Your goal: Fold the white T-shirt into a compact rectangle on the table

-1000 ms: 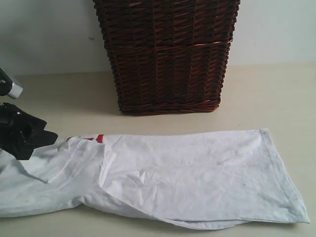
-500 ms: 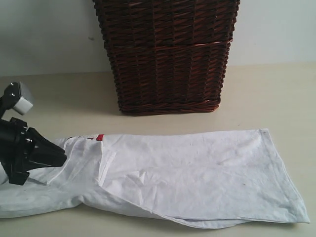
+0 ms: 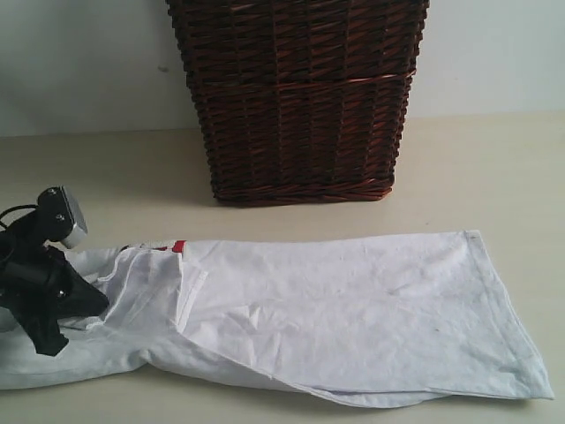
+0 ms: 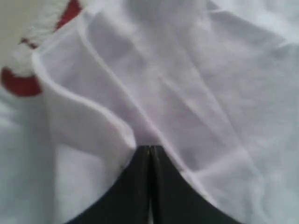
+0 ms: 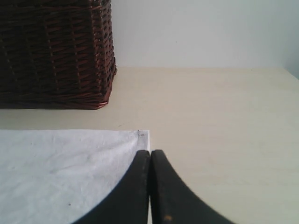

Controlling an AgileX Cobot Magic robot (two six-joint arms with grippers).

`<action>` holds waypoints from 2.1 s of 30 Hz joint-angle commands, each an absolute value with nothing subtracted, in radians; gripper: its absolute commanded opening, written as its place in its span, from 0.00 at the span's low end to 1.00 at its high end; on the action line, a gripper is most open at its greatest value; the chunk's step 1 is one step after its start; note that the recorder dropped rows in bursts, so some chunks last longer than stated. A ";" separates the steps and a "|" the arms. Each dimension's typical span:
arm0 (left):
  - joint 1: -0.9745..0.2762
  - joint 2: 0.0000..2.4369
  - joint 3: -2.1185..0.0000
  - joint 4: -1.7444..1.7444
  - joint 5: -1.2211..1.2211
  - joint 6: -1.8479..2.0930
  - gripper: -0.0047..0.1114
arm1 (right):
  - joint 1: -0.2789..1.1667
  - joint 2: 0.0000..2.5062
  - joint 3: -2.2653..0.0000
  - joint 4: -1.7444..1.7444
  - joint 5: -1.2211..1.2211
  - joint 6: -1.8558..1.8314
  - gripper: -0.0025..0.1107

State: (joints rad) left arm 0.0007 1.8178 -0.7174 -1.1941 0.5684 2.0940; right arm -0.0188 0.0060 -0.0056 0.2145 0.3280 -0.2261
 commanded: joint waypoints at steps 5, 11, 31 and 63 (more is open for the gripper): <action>-0.002 1.819 -0.738 -1.407 0.227 2.098 0.04 | -0.023 0.000 0.000 0.211 0.319 -0.232 0.02; -0.002 1.793 -0.742 -1.457 0.246 2.062 0.04 | -0.023 0.000 0.000 0.211 0.319 -0.232 0.02; 0.029 1.710 -0.647 -0.873 0.563 2.099 0.38 | -0.023 0.000 0.000 0.211 0.319 -0.232 0.02; -0.011 1.692 -0.666 -0.989 0.545 2.098 0.38 | -0.023 0.000 0.000 0.211 0.319 -0.232 0.02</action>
